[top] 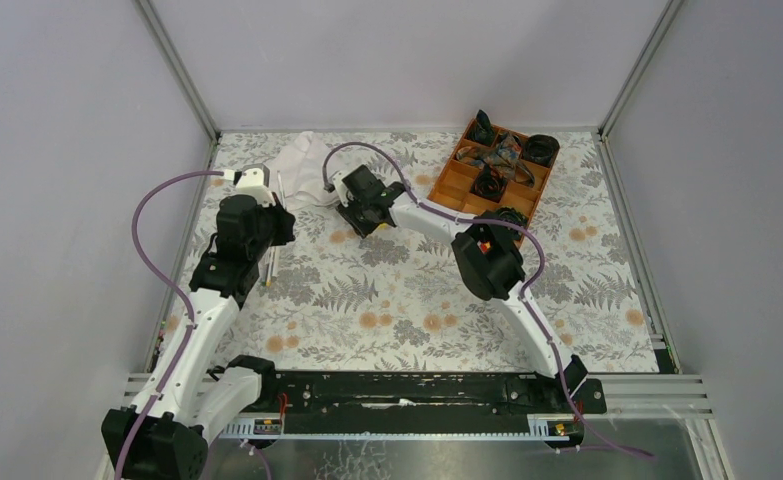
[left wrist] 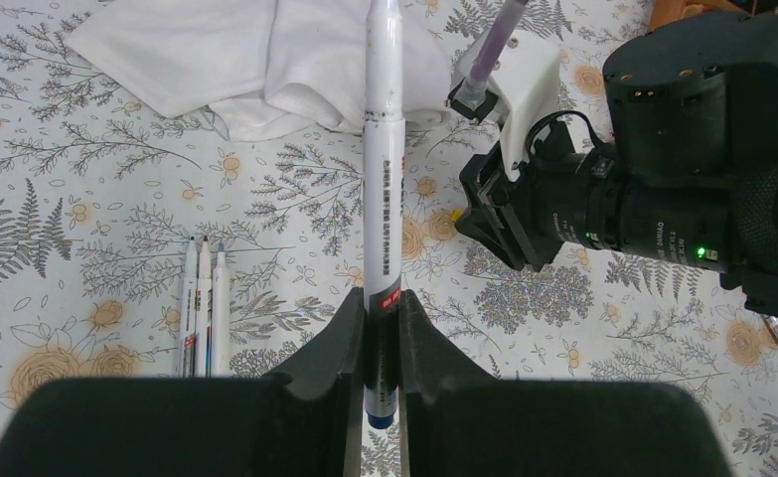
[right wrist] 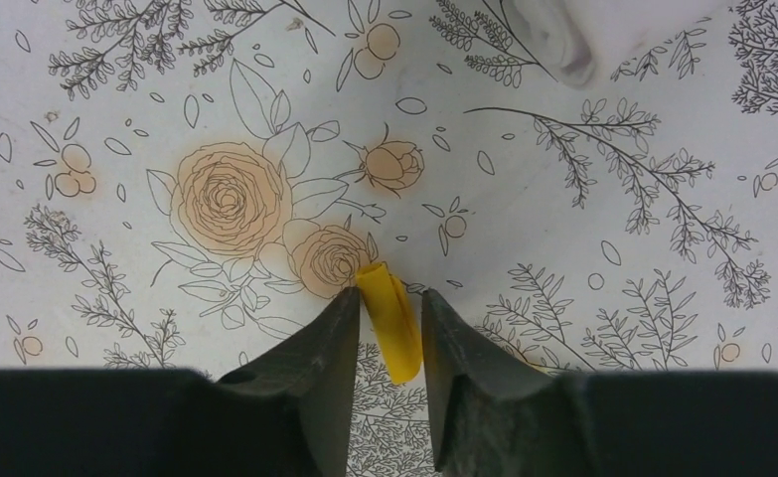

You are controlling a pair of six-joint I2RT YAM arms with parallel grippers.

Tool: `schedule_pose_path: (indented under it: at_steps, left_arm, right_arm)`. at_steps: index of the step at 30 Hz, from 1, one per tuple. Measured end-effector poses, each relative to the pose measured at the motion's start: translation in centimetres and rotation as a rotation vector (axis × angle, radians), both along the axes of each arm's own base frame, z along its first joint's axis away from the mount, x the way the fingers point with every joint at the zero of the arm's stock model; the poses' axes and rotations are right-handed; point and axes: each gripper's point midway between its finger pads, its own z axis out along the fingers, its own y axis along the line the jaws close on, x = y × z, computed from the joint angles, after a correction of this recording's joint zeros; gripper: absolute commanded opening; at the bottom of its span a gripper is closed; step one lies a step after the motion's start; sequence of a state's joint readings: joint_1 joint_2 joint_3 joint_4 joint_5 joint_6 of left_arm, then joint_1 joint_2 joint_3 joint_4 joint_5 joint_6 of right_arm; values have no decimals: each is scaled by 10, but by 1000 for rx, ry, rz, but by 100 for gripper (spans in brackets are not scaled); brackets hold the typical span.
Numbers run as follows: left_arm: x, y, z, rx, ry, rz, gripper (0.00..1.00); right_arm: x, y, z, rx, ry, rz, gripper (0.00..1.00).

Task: Insert the pens into the pen caps

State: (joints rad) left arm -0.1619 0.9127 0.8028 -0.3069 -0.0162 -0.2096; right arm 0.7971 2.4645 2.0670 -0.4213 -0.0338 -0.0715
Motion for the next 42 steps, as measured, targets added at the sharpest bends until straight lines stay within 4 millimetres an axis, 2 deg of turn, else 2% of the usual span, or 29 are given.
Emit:
schedule_pose_path:
  at_steps: [4, 6, 11, 14, 20, 26, 29, 33, 36, 38, 42]
  left_arm:
    - [0, 0, 0, 0, 0, 0, 0]
    - [0, 0, 0, -1, -1, 0, 0]
    - [-1, 1, 3, -1, -11, 2, 0]
    - [-1, 1, 4, -1, -14, 3, 0]
    - [-1, 1, 4, 0, -15, 6, 0]
    - [-1, 2, 4, 1, -15, 10, 0]
    - [-1, 2, 4, 2, -15, 10, 0]
    - [-1, 2, 4, 2, -13, 10, 0]
    - [0, 2, 2, 3, -7, 11, 0]
    - [0, 2, 1, 4, -5, 11, 0]
    - [0, 2, 0, 4, 0, 11, 0]
  right_arm:
    - [-4, 2, 0, -11, -17, -2, 15]
    - [-9, -1, 0, -24, -28, -10, 11]
    - [-36, -19, 1, -59, -3, -70, 3]
    - [-56, -38, 2, -91, 24, -134, 0]
    - [-98, -100, 4, -195, 85, -329, 0]
    - [-118, -141, 9, -251, 91, -494, 1]
    - [-125, -152, 4, -268, 102, -541, 6]
    - [-132, -158, -1, -268, 118, -570, 31]
    - [-138, -161, -2, -256, 136, -580, 45]
    - [-142, -163, -1, -246, 138, -582, 50]
    - [-153, -174, 0, -245, 147, -577, 55]
